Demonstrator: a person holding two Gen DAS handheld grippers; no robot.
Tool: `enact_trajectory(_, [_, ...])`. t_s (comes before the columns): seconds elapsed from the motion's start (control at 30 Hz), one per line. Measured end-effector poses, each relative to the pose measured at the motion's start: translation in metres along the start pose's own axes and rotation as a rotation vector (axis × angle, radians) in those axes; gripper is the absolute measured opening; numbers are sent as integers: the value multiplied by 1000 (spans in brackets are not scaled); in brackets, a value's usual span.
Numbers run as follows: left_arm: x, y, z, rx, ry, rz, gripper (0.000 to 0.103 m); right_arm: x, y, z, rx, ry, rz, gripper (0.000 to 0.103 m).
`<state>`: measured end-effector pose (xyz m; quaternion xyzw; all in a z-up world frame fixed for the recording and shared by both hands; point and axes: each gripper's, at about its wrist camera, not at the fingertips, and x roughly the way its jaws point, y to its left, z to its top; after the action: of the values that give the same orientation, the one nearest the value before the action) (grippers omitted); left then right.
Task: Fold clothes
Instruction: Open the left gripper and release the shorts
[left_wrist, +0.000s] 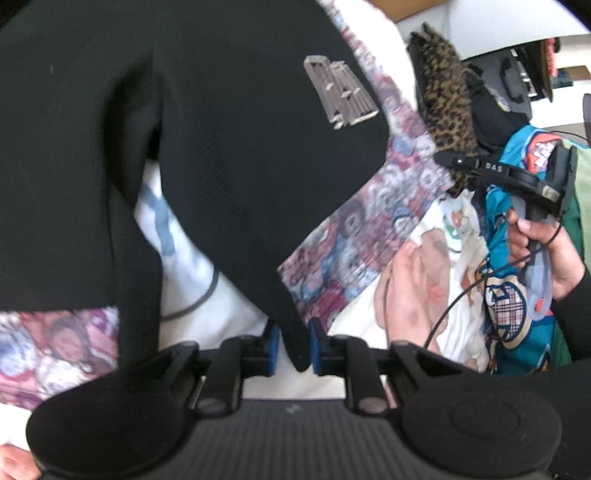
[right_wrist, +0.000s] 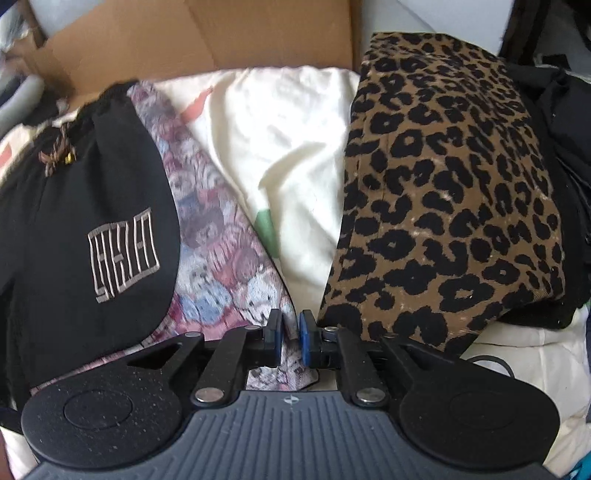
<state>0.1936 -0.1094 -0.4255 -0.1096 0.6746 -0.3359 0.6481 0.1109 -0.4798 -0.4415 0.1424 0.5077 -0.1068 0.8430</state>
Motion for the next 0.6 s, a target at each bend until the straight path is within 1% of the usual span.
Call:
enact_trajectory(0.1, [-21, -5, 1, 21, -43, 6, 19, -12, 1, 1, 29, -48, 22, 10])
enact_trajectory(0.13, [-29, -6, 2, 28, -60, 7, 21, -15, 2, 1, 37, -61, 30, 10])
enact_trajectory(0.23, [-50, -9, 6, 42, -123, 19, 33, -23, 6, 1, 52, -95, 62, 11])
enact_trajectory(0.27, [-56, -9, 8, 43, -143, 33, 35, -25, 8, 1, 54, -106, 72, 12])
enact_trajectory(0.33, [-69, -7, 9, 43, -181, 63, 35, -29, 13, 2, 51, -126, 90, 12])
enact_trajectory(0.47, [-96, 7, 8, 26, -249, 122, 40, -37, 26, 8, 38, -163, 108, 12])
enact_trajectory(0.57, [-116, 14, 2, 24, -321, 130, 40, -41, 40, 12, 30, -173, 137, 12])
enact_trajectory(0.6, [-121, 16, 0, 11, -334, 141, 40, -41, 44, 13, 25, -169, 152, 12])
